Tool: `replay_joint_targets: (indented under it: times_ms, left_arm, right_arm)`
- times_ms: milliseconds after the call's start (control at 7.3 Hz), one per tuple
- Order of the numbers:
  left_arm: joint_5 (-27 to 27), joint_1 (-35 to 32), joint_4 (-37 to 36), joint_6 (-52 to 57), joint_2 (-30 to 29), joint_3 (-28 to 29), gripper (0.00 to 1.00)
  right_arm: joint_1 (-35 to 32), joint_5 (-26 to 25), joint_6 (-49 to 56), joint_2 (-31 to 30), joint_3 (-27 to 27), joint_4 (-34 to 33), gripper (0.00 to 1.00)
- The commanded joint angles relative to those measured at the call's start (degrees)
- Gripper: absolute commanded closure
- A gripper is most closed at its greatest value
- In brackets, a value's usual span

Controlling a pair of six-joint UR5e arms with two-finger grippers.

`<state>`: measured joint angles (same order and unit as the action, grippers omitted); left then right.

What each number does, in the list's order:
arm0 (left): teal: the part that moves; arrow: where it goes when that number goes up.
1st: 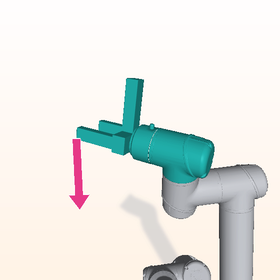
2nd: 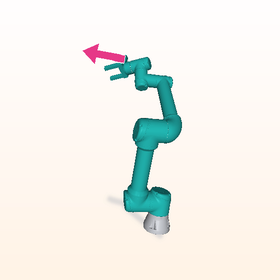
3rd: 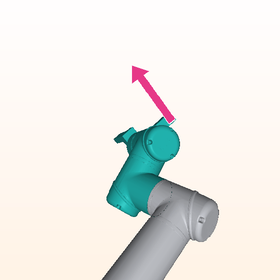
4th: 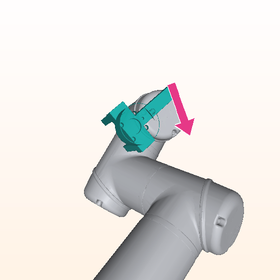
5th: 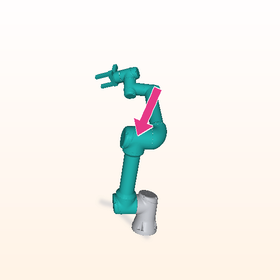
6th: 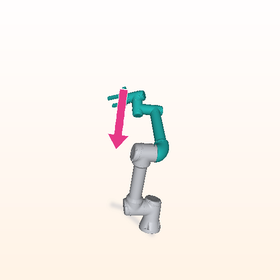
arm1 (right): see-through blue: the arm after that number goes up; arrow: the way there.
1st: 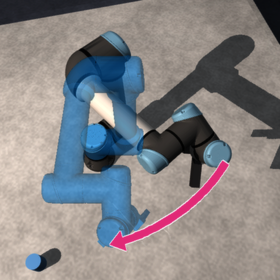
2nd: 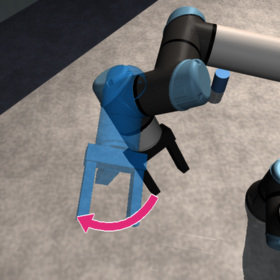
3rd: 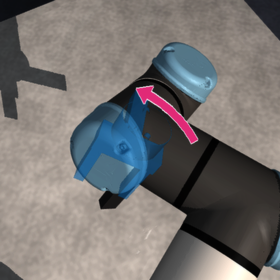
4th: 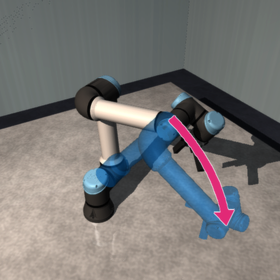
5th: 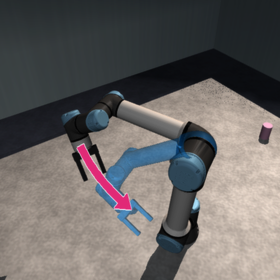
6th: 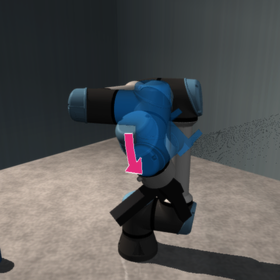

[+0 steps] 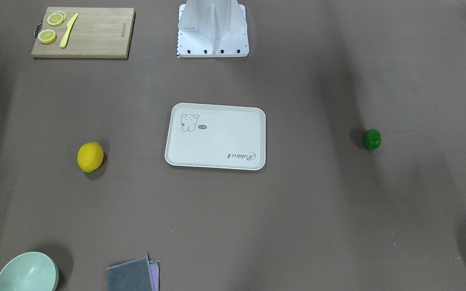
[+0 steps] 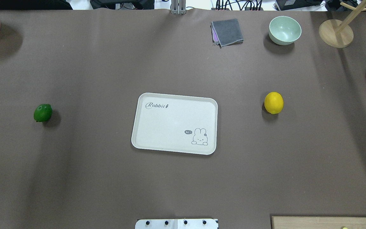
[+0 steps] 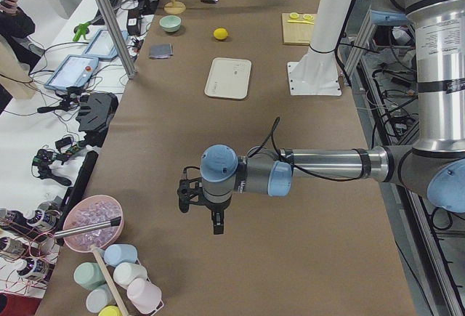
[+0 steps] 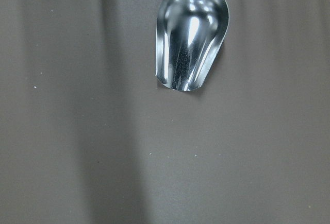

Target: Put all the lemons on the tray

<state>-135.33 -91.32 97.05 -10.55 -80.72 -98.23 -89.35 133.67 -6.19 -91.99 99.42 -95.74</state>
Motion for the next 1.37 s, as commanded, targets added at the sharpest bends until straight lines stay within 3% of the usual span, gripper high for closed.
replay_joint_targets:
  times_ms: [0, 411, 685, 1096, 1233]
  left_arm:
    - [-0.02, 0.00, -0.02, 0.00, 0.12, -0.12, 0.02]
    - [-0.46, -0.35, -0.28, -0.26, 0.65, -1.96, 0.02]
    - [-0.46, -0.44, -0.46, -0.26, 1.44, -2.23, 0.02]
    - [0.07, 3.49, -2.56, -1.40, -2.93, -1.79, 0.02]
    - [0.85, 7.26, -3.87, -7.58, -7.56, -1.62, 0.03]
  right_arm:
    - [-0.12, 0.01, 0.04, 0.40, 0.16, -1.37, 0.00]
    - [4.86, 3.07, -1.19, 1.72, 1.65, -1.55, 0.00]
    - [12.23, 4.23, -10.80, 4.35, 4.88, -1.38, 0.00]
    - [21.74, 4.06, -14.27, 10.76, 4.03, -1.38, 0.00]
    - [24.46, 3.97, -19.94, 12.78, 3.85, -1.12, 0.00]
